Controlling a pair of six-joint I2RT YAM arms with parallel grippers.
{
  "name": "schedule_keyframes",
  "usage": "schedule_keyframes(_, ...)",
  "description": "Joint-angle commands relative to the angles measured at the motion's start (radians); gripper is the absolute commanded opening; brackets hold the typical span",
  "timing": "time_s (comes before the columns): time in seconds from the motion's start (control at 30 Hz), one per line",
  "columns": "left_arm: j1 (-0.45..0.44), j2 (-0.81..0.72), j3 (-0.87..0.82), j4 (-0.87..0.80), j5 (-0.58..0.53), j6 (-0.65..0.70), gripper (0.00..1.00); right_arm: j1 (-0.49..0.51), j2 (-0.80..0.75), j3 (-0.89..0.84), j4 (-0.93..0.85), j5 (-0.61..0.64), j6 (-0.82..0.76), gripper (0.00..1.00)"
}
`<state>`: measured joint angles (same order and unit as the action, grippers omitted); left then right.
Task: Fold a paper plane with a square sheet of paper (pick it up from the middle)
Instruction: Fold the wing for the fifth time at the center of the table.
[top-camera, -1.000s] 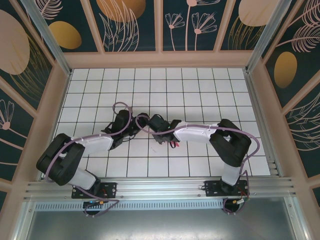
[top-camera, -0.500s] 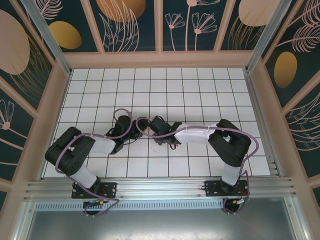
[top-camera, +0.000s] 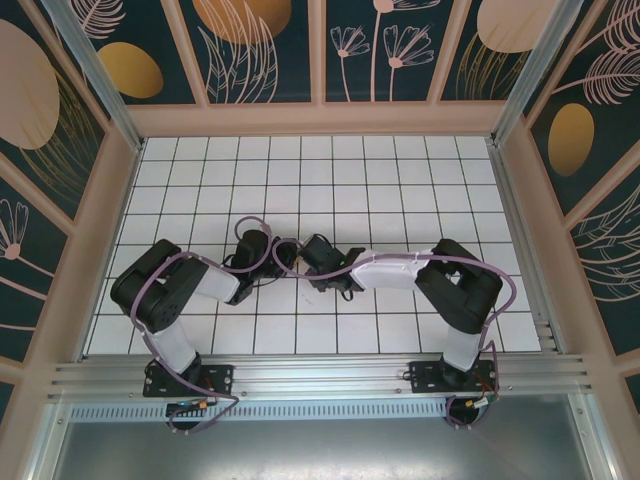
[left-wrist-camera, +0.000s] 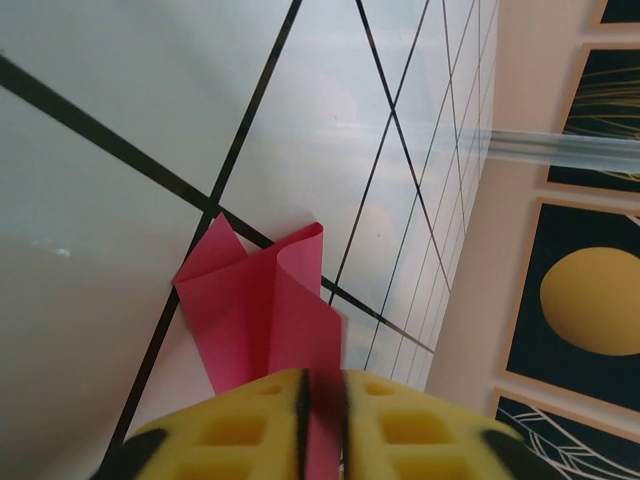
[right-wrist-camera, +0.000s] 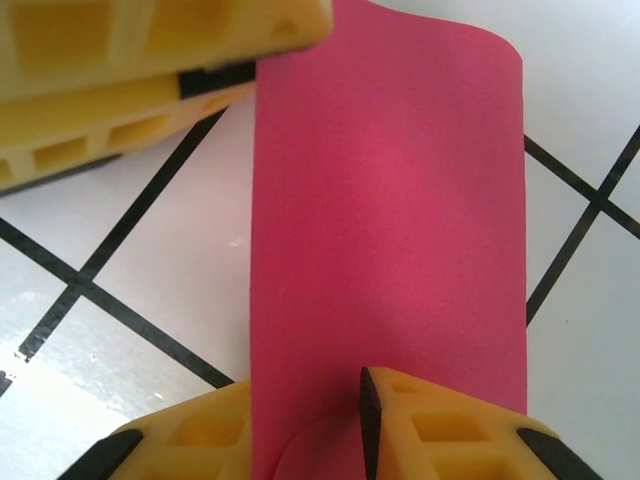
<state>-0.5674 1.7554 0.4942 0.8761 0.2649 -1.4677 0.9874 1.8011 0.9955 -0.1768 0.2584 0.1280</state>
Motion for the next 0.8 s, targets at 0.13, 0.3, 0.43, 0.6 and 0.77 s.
schedule_keyframes(0.13, 0.006, -0.006, 0.018, 0.033, -0.005, 0.001, 0.02, -0.003, -0.047, -0.042, 0.032, -0.033, -0.039, 0.36)
schedule_keyframes(0.3, 0.011, -0.005, 0.027, 0.000, -0.009, 0.007, 0.00, -0.023, -0.131, -0.108, 0.083, -0.077, -0.078, 0.43)
schedule_keyframes(0.43, 0.011, -0.008, 0.030, -0.007, -0.006, 0.007, 0.00, -0.020, -0.152, -0.163, 0.111, -0.030, -0.135, 0.45)
schedule_keyframes(0.6, 0.014, 0.002, 0.037, 0.001, 0.011, 0.006, 0.00, -0.013, -0.153, -0.212, 0.151, 0.052, -0.213, 0.45)
schedule_keyframes(0.77, 0.014, 0.021, 0.047, 0.012, 0.029, 0.001, 0.00, -0.015, -0.157, -0.246, 0.218, 0.056, -0.290, 0.40)
